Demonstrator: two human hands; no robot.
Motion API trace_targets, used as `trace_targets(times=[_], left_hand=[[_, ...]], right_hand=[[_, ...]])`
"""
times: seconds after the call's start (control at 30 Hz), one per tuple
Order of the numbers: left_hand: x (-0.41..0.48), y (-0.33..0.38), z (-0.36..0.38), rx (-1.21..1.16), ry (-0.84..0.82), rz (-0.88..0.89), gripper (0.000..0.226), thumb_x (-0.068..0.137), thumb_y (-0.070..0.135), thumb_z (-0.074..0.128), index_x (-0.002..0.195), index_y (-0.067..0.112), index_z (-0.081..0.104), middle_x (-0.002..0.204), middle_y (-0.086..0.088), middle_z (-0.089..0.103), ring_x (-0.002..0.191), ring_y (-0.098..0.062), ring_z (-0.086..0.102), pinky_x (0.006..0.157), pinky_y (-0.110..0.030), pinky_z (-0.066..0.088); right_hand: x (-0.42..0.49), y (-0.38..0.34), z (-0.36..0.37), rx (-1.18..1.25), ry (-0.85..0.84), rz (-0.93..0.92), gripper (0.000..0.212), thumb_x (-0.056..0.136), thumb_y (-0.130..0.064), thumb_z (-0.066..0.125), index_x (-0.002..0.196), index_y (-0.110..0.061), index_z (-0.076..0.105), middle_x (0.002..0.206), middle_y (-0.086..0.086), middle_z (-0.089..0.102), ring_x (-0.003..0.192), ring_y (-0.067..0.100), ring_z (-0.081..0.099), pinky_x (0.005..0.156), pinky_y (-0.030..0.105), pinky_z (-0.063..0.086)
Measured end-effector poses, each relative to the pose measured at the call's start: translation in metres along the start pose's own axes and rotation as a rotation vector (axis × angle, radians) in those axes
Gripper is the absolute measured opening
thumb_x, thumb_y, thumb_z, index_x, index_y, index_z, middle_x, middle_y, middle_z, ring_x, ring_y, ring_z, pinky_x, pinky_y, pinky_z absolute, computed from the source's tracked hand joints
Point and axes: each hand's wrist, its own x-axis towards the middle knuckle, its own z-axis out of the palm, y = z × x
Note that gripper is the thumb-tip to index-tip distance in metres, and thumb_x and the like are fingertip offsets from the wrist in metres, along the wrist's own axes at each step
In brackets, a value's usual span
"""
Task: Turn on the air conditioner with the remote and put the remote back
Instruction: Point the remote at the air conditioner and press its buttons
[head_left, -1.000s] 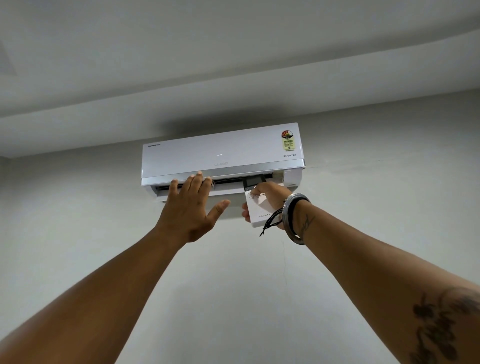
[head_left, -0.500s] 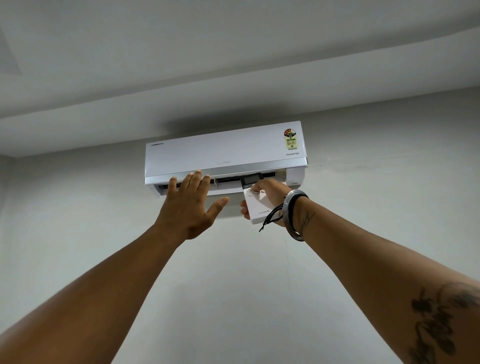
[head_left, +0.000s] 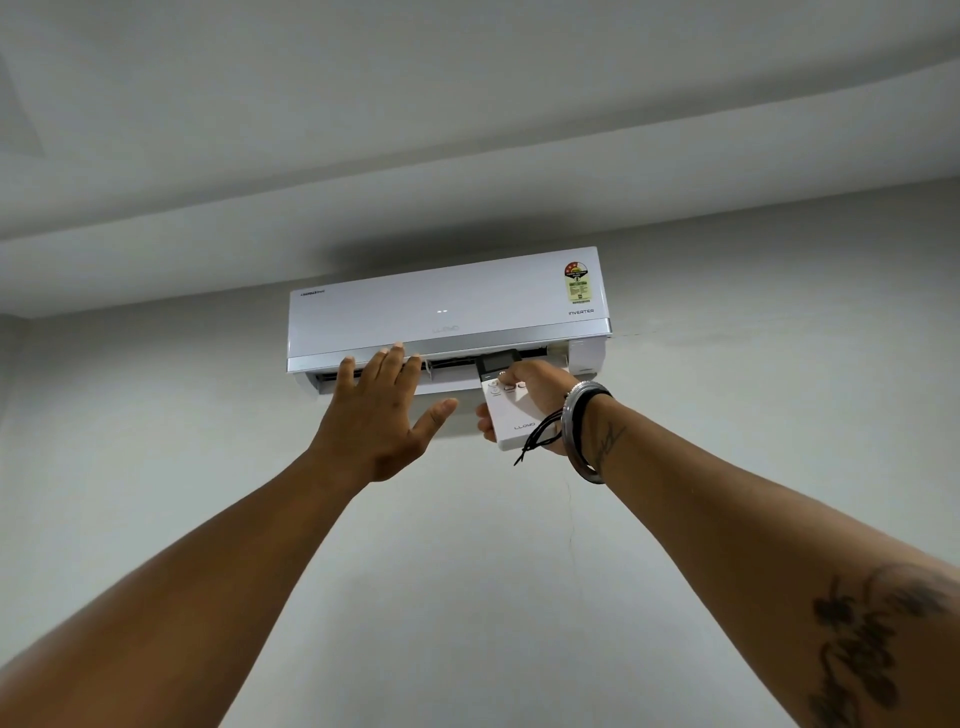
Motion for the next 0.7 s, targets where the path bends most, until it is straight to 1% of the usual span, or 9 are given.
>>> trace_targets(times=[0.1, 0.27, 0.6, 0.7], left_hand=[[0.001, 0.001, -0.004, -0.002, -0.003, -0.010, 0.088, 0.084, 0.073, 0.006, 0.149, 0.017, 0.025, 0.161, -0.010, 0.021, 0.148, -0.026, 0.016, 0.119, -0.053, 0.007], [-0.001, 0.002, -0.008, 0.009, -0.015, -0.006, 0.089, 0.083, 0.073, 0.005, 0.150, 0.017, 0.023, 0.161, -0.010, 0.019, 0.149, -0.025, 0.014, 0.119, -0.053, 0.006], [-0.003, -0.007, -0.012, 0.007, -0.007, -0.038, 0.091, 0.084, 0.074, 0.005, 0.148, 0.013, 0.026, 0.160, -0.010, 0.022, 0.148, -0.025, 0.017, 0.118, -0.053, 0.006], [-0.005, -0.008, -0.010, 0.001, -0.019, -0.046, 0.091, 0.084, 0.074, 0.004, 0.148, 0.013, 0.025, 0.161, -0.010, 0.021, 0.148, -0.024, 0.016, 0.118, -0.052, 0.005]], right_hand=[[-0.002, 0.000, 0.000, 0.013, -0.004, 0.005, 0.017, 0.090, -0.010, 0.043, 0.097, 0.003, 0.051, 0.079, 0.024, 0.065, 0.051, 0.033, 0.066, 0.054, 0.036, 0.056], [-0.004, 0.003, -0.001, 0.024, -0.001, 0.006, 0.018, 0.089, -0.009, 0.044, 0.099, 0.005, 0.051, 0.080, 0.025, 0.065, 0.051, 0.035, 0.066, 0.051, 0.038, 0.058], [-0.003, 0.004, 0.003, 0.037, -0.005, -0.010, 0.020, 0.089, -0.009, 0.043, 0.104, 0.003, 0.049, 0.080, 0.026, 0.065, 0.051, 0.035, 0.066, 0.052, 0.038, 0.057], [-0.004, 0.005, 0.003, 0.046, -0.006, -0.011, 0.019, 0.088, -0.008, 0.043, 0.102, 0.003, 0.050, 0.078, 0.025, 0.065, 0.051, 0.035, 0.066, 0.051, 0.038, 0.057]])
